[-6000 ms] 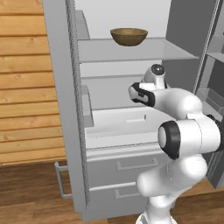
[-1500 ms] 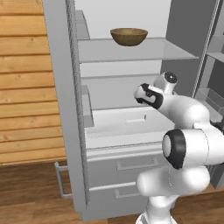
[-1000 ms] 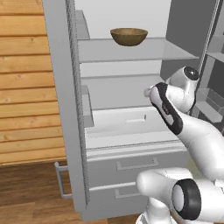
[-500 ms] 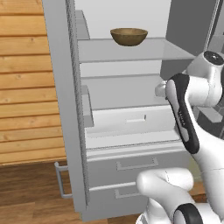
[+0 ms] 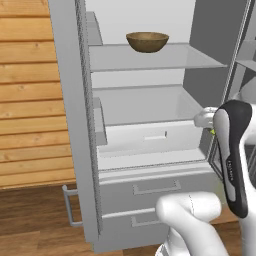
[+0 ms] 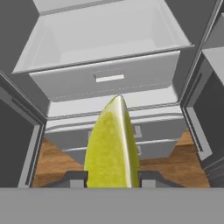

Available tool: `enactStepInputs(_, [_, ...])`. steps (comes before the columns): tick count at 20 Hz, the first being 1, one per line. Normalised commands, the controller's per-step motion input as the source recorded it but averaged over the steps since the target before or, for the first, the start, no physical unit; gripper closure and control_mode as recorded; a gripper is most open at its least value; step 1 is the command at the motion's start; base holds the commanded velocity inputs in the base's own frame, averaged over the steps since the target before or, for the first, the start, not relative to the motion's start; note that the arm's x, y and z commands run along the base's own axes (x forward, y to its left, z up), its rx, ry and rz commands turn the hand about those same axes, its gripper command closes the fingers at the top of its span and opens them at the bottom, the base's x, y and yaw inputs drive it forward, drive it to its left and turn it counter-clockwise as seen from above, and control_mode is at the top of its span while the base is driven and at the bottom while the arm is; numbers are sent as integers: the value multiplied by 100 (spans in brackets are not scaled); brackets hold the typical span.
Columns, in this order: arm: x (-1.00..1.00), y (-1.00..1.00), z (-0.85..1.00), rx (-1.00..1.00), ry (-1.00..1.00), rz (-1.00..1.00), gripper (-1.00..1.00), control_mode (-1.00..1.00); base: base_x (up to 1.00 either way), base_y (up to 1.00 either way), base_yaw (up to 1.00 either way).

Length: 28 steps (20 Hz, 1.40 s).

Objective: Grab a lemon wedge from the fridge and one ice cube from the ice bowl, and put them in the glass of lemonade.

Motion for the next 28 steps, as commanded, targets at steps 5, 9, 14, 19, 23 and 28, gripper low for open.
enactStepInputs(5, [-59, 15, 1, -1, -4, 0, 100, -100, 0, 0, 0])
enactStepInputs(9, [-4, 28, 6, -11, 4, -1, 100, -100, 0, 0, 0])
enactStepInputs(14, [0, 2, 0, -1, 1, 0, 100, -100, 0, 0, 0])
enactStepInputs(19, [0, 0, 0, 0, 0, 0, 100, -100, 0, 0, 0])
enactStepInputs(23, [0, 0, 0, 0, 0, 0, 100, -100, 0, 0, 0])
enactStepInputs(28, [0, 0, 0, 0, 0, 0, 100, -100, 0, 0, 0])
